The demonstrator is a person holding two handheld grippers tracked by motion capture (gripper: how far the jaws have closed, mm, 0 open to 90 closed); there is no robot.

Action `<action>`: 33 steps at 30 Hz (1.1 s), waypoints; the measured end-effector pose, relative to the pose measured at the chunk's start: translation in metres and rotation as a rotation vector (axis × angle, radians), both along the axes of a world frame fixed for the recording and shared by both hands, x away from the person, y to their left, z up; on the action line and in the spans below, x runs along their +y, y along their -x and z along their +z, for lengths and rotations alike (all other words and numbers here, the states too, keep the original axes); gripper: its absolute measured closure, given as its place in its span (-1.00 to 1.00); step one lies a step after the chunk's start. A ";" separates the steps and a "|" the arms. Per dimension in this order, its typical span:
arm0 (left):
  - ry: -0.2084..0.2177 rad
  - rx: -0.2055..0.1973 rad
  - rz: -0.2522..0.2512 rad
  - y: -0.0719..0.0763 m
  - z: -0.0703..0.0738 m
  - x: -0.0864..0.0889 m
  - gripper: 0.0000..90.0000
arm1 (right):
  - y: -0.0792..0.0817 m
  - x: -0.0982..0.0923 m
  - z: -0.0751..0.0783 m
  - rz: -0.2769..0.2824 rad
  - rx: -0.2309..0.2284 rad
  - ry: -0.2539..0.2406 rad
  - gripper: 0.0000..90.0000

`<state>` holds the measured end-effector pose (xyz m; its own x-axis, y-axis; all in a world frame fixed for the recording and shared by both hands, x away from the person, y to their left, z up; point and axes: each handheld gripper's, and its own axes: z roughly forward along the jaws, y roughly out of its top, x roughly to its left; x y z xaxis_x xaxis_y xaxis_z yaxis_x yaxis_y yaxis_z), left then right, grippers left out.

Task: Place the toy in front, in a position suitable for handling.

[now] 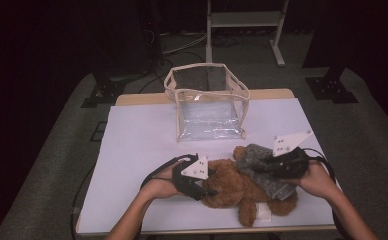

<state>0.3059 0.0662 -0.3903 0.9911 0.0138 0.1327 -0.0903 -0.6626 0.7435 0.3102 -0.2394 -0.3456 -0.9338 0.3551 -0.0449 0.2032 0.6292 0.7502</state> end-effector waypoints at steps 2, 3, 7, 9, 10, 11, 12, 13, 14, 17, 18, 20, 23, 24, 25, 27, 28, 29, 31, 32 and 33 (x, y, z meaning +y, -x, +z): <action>-0.006 -0.001 0.000 0.000 0.001 0.000 -0.04 | -0.003 -0.005 0.002 -0.023 0.000 -0.004 0.71; -0.004 -0.004 0.001 0.001 0.002 0.000 -0.05 | -0.007 -0.011 0.002 -0.048 0.007 -0.018 0.71; 0.012 -0.006 0.000 0.000 0.011 0.003 -0.10 | -0.006 -0.012 -0.007 -0.044 0.051 -0.047 0.71; 0.044 0.002 -0.006 -0.001 0.016 0.003 -0.10 | -0.002 -0.011 -0.011 -0.040 0.052 -0.057 0.72; 0.051 -0.003 -0.012 -0.002 0.019 0.002 -0.10 | 0.002 -0.011 -0.012 -0.039 0.051 -0.063 0.72; 0.050 -0.006 -0.016 -0.002 0.021 0.001 -0.09 | 0.005 -0.012 -0.013 -0.037 0.051 -0.067 0.72; 0.044 -0.010 -0.018 -0.002 0.022 -0.002 -0.09 | 0.008 -0.013 -0.015 -0.032 0.051 -0.070 0.72; 0.038 -0.010 -0.019 -0.002 0.021 -0.004 -0.09 | 0.012 -0.015 -0.016 -0.031 0.054 -0.075 0.72; 0.034 -0.007 -0.022 -0.003 0.021 -0.005 -0.09 | 0.015 -0.016 -0.017 -0.027 0.053 -0.076 0.72; 0.008 0.016 -0.037 0.000 0.014 -0.010 -0.08 | 0.020 -0.018 -0.016 -0.016 0.058 -0.078 0.72; 0.000 0.017 -0.039 0.001 0.012 -0.011 -0.08 | 0.020 -0.018 -0.014 -0.008 0.058 -0.072 0.72; -0.019 0.019 -0.041 0.002 0.011 -0.014 -0.08 | 0.018 -0.016 -0.007 -0.004 0.042 -0.059 0.72; -0.034 0.020 -0.049 0.003 0.010 -0.014 -0.08 | 0.005 -0.012 0.004 -0.004 0.024 -0.055 0.72; -0.037 0.018 -0.055 0.004 0.010 -0.014 -0.08 | -0.007 -0.013 0.009 -0.026 0.033 -0.081 0.72; -0.041 0.015 -0.058 0.004 0.010 -0.014 -0.08 | -0.007 -0.013 0.009 -0.026 0.033 -0.081 0.72; -0.043 0.010 -0.062 0.004 0.010 -0.013 -0.08 | -0.015 -0.014 0.007 -0.038 0.049 -0.072 0.72; -0.042 0.009 -0.062 0.004 0.010 -0.013 -0.08 | -0.017 -0.013 0.004 -0.039 0.061 -0.063 0.72; -0.037 0.013 -0.060 0.005 0.010 -0.013 -0.08 | -0.018 -0.012 0.002 -0.035 0.071 -0.055 0.72; -0.034 0.009 -0.063 0.004 0.012 -0.012 -0.09 | -0.014 -0.011 -0.008 -0.021 0.094 -0.053 0.72; -0.029 0.009 -0.064 0.003 0.014 -0.011 -0.10 | -0.010 -0.011 -0.010 -0.021 0.092 -0.061 0.72; -0.017 0.014 -0.061 0.003 0.018 -0.009 -0.09 | -0.007 -0.011 -0.012 -0.021 0.087 -0.070 0.73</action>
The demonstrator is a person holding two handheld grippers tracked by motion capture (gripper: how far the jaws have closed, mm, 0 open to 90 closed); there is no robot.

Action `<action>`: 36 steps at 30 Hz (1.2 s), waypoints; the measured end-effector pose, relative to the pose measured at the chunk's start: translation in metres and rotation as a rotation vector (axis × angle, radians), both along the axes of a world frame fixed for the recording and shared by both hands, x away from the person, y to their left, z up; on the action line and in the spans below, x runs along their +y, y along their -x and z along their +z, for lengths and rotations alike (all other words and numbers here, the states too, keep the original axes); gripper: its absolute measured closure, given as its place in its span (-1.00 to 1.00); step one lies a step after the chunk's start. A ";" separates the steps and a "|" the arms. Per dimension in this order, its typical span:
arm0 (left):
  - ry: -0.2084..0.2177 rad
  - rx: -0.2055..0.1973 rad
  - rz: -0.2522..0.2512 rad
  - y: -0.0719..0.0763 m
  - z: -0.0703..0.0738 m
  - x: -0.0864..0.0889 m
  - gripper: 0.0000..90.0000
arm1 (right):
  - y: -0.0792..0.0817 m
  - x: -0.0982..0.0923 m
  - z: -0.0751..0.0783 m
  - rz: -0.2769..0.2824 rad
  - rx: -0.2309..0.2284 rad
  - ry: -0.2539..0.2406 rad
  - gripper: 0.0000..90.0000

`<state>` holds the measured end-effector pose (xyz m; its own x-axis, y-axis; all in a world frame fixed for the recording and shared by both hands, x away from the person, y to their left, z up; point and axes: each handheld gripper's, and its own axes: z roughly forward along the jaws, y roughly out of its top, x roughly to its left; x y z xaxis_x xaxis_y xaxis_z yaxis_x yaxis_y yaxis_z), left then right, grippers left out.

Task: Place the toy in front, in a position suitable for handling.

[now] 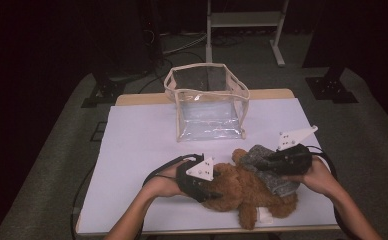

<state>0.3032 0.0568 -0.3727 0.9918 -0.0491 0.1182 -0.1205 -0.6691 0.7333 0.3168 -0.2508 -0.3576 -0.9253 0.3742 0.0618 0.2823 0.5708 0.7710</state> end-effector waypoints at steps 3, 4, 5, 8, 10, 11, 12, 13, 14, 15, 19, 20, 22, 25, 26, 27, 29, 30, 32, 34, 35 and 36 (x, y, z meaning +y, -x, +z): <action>0.043 0.004 0.003 -0.003 0.011 0.005 -0.06 | 0.011 -0.003 -0.004 0.003 -0.007 -0.032 0.73; 0.053 0.005 0.009 -0.003 0.013 0.005 -0.06 | 0.016 -0.004 -0.006 0.007 -0.012 -0.045 0.74; 0.054 0.004 0.019 -0.004 0.014 0.005 -0.06 | 0.020 -0.005 -0.007 0.010 -0.017 -0.053 0.74; 0.014 0.012 0.018 -0.006 0.010 0.001 -0.08 | 0.032 -0.005 -0.008 0.032 -0.025 -0.070 0.74; 0.012 0.035 0.005 -0.003 0.003 -0.002 -0.06 | 0.037 -0.005 -0.007 0.038 -0.033 -0.062 0.74; 0.014 0.039 0.000 -0.001 0.001 -0.003 -0.05 | 0.038 -0.004 -0.007 0.041 -0.031 -0.055 0.73; 0.014 0.039 -0.004 0.000 0.000 -0.003 -0.03 | 0.039 -0.004 -0.005 0.049 -0.034 -0.042 0.73; 0.009 0.032 -0.010 0.001 0.000 -0.004 -0.02 | 0.039 -0.004 -0.003 0.055 -0.040 -0.033 0.73; 0.002 0.023 -0.005 0.002 0.000 -0.004 -0.03 | 0.039 -0.001 0.007 0.056 -0.073 -0.018 0.73; -0.005 0.019 -0.003 0.003 0.001 -0.004 -0.03 | 0.039 -0.001 0.007 0.056 -0.073 -0.018 0.73; -0.015 0.004 -0.007 0.007 0.001 -0.006 -0.03 | 0.035 0.023 0.023 0.103 -0.130 -0.006 0.73; -0.017 -0.003 -0.009 0.008 0.001 -0.007 -0.03 | 0.035 0.029 0.023 0.115 -0.131 -0.003 0.73; -0.022 -0.010 -0.010 0.010 0.000 -0.006 -0.02 | 0.032 0.045 0.021 0.149 -0.136 0.037 0.72; -0.020 -0.017 -0.010 0.011 0.000 -0.006 -0.02 | 0.027 0.051 0.014 0.156 -0.123 0.077 0.72; -0.016 -0.017 -0.009 0.012 -0.001 -0.005 -0.02 | 0.025 0.048 0.012 0.144 -0.113 0.079 0.72; -0.014 -0.019 -0.008 0.012 -0.001 -0.005 -0.02 | 0.023 0.043 0.011 0.130 -0.103 0.081 0.72; -0.012 -0.020 -0.008 0.012 -0.002 -0.006 -0.02 | 0.019 0.030 0.010 0.095 -0.087 0.079 0.72; -0.014 -0.025 -0.009 0.012 -0.002 -0.006 -0.02 | 0.017 0.023 0.010 0.072 -0.074 0.070 0.72; -0.019 -0.029 -0.012 0.013 -0.001 -0.007 -0.02 | 0.016 0.018 0.013 0.061 -0.075 0.066 0.72; -0.023 -0.030 -0.015 0.013 -0.001 -0.007 -0.02 | 0.015 0.020 0.018 0.070 -0.083 0.047 0.72; -0.025 -0.030 -0.015 0.014 -0.001 -0.008 -0.02 | 0.015 0.024 0.021 0.081 -0.090 0.043 0.72; -0.028 -0.032 -0.016 0.014 0.000 -0.008 -0.02 | 0.014 0.029 0.023 0.090 -0.097 0.040 0.72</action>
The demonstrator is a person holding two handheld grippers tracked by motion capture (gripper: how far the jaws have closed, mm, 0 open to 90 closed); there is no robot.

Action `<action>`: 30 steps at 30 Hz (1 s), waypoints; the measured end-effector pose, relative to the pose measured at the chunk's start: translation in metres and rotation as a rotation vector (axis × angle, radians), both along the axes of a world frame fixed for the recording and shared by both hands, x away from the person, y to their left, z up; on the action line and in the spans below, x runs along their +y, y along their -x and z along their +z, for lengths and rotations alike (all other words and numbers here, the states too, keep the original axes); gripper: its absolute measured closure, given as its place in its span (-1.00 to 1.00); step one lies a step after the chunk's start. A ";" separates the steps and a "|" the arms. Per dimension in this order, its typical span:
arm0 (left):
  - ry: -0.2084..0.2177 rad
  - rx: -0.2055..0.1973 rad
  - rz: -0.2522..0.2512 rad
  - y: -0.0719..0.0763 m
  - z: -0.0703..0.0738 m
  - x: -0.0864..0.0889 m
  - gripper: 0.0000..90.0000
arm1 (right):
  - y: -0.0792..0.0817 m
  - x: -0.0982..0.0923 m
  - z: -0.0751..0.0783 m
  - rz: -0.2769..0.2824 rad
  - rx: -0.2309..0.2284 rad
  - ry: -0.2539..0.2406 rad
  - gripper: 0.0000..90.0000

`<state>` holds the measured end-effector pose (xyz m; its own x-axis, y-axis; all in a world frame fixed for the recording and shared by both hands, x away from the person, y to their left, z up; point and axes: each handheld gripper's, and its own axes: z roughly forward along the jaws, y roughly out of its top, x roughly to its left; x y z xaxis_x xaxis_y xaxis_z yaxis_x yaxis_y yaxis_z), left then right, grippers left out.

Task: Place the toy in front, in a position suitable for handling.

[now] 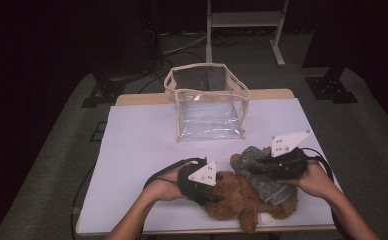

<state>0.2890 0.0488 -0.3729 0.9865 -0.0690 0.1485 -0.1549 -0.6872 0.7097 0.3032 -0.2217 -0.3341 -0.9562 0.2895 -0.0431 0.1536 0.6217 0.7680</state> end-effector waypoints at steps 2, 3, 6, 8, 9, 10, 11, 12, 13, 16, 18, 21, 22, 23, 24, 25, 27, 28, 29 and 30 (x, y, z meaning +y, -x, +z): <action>0.000 -0.004 -0.003 0.000 0.000 0.000 -0.02 | -0.004 0.009 0.002 0.016 -0.002 -0.008 0.72; 0.004 -0.004 -0.002 0.000 0.000 0.000 -0.02 | -0.008 0.015 0.003 0.019 -0.007 -0.004 0.72; 0.006 -0.007 -0.003 0.001 -0.001 0.002 -0.02 | -0.018 0.027 -0.001 0.033 0.010 0.003 0.72; 0.011 -0.006 -0.004 0.000 -0.001 0.002 -0.02 | -0.024 0.024 -0.010 0.023 0.036 0.017 0.72; 0.014 -0.004 -0.002 0.001 -0.001 0.002 -0.02 | -0.024 0.024 -0.010 0.023 0.036 0.017 0.72; 0.014 -0.006 -0.002 0.000 -0.001 0.002 -0.02 | -0.024 0.021 -0.011 0.009 0.048 0.015 0.72; 0.014 -0.008 -0.001 0.000 -0.001 0.002 -0.03 | -0.024 0.015 -0.012 -0.001 0.054 0.009 0.72; 0.011 -0.011 -0.002 0.000 -0.001 0.002 -0.03 | -0.024 0.009 -0.012 -0.018 0.064 0.000 0.72; 0.011 -0.013 -0.004 0.000 -0.001 0.002 -0.03 | -0.024 0.003 -0.012 -0.033 0.072 -0.007 0.72; 0.007 -0.017 -0.008 0.001 0.000 0.001 -0.03 | -0.021 -0.005 -0.010 -0.050 0.075 -0.021 0.71; 0.011 -0.012 -0.010 0.000 0.000 0.001 -0.03 | -0.020 -0.001 -0.008 -0.035 0.061 -0.026 0.71; 0.013 -0.012 -0.008 0.000 -0.001 0.002 -0.03 | -0.021 0.008 -0.008 -0.019 0.057 -0.034 0.71; 0.014 -0.014 -0.006 0.000 -0.001 0.002 -0.03 | -0.022 0.011 -0.009 -0.015 0.057 -0.030 0.71; 0.013 -0.017 -0.003 -0.001 -0.001 0.003 -0.04 | -0.024 0.012 -0.012 -0.015 0.057 -0.015 0.71; 0.015 -0.019 -0.001 -0.002 -0.001 0.003 -0.04 | -0.024 0.012 -0.012 -0.015 0.057 -0.015 0.71; 0.015 -0.019 0.002 -0.002 -0.001 0.003 -0.03 | -0.025 0.009 -0.013 -0.023 0.061 -0.012 0.71; 0.015 -0.018 0.006 -0.004 -0.001 0.004 -0.03 | -0.024 0.001 -0.014 -0.041 0.068 -0.016 0.71; 0.015 -0.018 0.004 -0.004 -0.001 0.004 -0.03 | -0.023 -0.005 -0.015 -0.051 0.075 -0.027 0.71; 0.016 -0.017 0.004 -0.003 -0.001 0.003 -0.03 | -0.021 -0.008 -0.015 -0.059 0.078 -0.030 0.71; 0.015 -0.018 0.001 -0.003 -0.001 0.002 -0.03 | -0.020 -0.009 -0.014 -0.061 0.076 -0.035 0.71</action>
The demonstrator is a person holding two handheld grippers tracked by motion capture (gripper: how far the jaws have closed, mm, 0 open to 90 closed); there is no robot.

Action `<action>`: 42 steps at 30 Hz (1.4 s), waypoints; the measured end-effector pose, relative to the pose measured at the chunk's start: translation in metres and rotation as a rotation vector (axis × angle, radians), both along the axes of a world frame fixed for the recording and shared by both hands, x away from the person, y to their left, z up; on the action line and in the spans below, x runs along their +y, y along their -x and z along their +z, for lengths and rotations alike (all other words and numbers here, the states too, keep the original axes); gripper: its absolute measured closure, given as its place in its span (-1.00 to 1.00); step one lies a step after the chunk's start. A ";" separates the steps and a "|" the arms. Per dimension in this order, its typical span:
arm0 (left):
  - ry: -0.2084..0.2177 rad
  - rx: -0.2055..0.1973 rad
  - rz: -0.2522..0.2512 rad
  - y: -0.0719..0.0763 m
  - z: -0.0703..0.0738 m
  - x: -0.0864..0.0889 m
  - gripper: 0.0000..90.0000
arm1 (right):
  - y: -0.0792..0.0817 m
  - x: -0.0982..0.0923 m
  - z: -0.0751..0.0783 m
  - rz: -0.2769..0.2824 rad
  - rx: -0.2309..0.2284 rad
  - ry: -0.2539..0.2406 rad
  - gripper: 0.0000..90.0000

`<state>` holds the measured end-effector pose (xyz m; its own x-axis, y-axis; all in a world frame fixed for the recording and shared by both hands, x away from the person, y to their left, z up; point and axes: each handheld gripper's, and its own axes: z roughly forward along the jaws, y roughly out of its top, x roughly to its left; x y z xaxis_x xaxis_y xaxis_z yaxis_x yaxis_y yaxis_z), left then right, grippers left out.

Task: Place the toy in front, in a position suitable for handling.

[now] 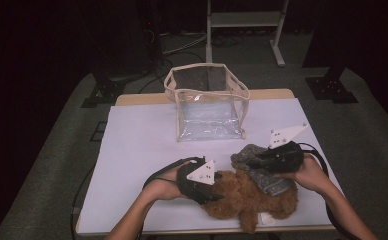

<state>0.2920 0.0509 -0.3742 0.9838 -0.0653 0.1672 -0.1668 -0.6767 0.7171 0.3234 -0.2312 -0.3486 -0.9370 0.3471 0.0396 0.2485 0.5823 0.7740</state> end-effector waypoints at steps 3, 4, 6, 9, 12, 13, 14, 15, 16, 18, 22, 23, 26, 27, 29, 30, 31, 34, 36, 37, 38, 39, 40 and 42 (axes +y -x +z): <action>-0.003 -0.002 0.000 0.001 0.000 -0.001 -0.03 | 0.004 0.006 0.005 0.024 -0.019 -0.004 0.71; -0.004 -0.004 -0.001 0.001 0.001 -0.001 -0.03 | 0.005 0.015 0.007 0.051 -0.026 -0.014 0.71; -0.006 -0.005 -0.004 0.001 0.001 -0.001 -0.03 | 0.005 0.020 0.008 0.062 -0.032 -0.009 0.71; -0.002 -0.001 -0.001 0.000 0.000 0.001 -0.03 | 0.002 0.026 0.007 0.074 -0.034 0.015 0.71; -0.001 -0.003 0.007 -0.002 0.000 0.002 -0.03 | 0.002 0.018 0.004 0.055 -0.020 0.007 0.71; 0.000 -0.004 0.013 -0.004 0.000 0.002 -0.03 | 0.004 0.014 0.003 0.045 -0.016 0.003 0.71; 0.002 -0.001 0.018 -0.005 -0.001 0.002 -0.03 | 0.006 0.009 0.003 0.038 -0.016 0.005 0.71; 0.006 0.003 0.024 -0.005 -0.001 0.003 -0.03 | 0.010 0.001 0.003 0.027 -0.019 0.006 0.71; 0.008 0.009 0.024 -0.006 -0.001 0.002 -0.03 | 0.010 0.001 0.003 0.027 -0.019 0.006 0.71; 0.009 0.013 0.026 -0.007 -0.001 0.001 -0.03 | 0.015 -0.004 0.004 0.020 -0.014 -0.012 0.71; -0.012 0.006 0.040 -0.011 0.001 -0.002 -0.04 | 0.023 0.008 0.007 0.073 -0.036 -0.024 0.71; -0.015 0.005 0.045 -0.013 0.001 -0.002 -0.04 | 0.026 0.014 0.006 0.090 -0.045 -0.011 0.71; -0.008 0.012 0.065 -0.018 0.001 0.001 -0.03 | 0.028 0.018 0.001 0.101 -0.055 0.033 0.70; -0.001 0.013 0.072 -0.021 0.000 0.003 -0.02 | 0.027 0.016 0.000 0.092 -0.054 0.038 0.70; 0.009 0.016 0.080 -0.023 0.000 0.005 0.00 | 0.027 0.003 -0.003 0.058 -0.044 0.035 0.70; 0.014 0.015 0.084 -0.024 -0.001 0.007 0.00 | 0.027 -0.003 -0.004 0.044 -0.044 0.032 0.70; 0.016 0.017 0.090 -0.024 0.000 0.007 0.00 | 0.029 -0.012 -0.004 0.023 -0.051 0.037 0.70; 0.007 -0.001 0.091 -0.025 0.002 0.006 0.00 | 0.034 -0.033 -0.003 -0.034 -0.057 0.019 0.71; -0.001 -0.007 0.092 -0.027 0.003 0.004 -0.02 | 0.038 -0.037 -0.002 -0.053 -0.064 -0.009 0.70; -0.006 -0.010 0.092 -0.027 0.003 0.004 -0.02 | 0.038 -0.037 -0.002 -0.053 -0.064 -0.009 0.70; -0.005 -0.007 0.100 -0.028 0.003 0.004 -0.03 | 0.039 -0.034 -0.002 -0.048 -0.071 -0.009 0.70; -0.001 -0.002 0.103 -0.030 0.003 0.005 -0.04 | 0.040 -0.029 -0.002 -0.036 -0.079 -0.010 0.70; 0.005 0.004 0.110 -0.034 0.004 0.008 -0.06 | 0.042 -0.018 -0.002 -0.002 -0.086 -0.012 0.69; 0.010 0.007 0.118 -0.035 0.005 0.010 -0.08 | 0.043 -0.009 -0.005 0.018 -0.121 0.020 0.69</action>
<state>0.3273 0.0611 -0.3692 0.9857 0.0522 0.1603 -0.0817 -0.6841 0.7248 0.2804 -0.2405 -0.3537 -0.9405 0.3301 -0.0806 0.1438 0.6016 0.7857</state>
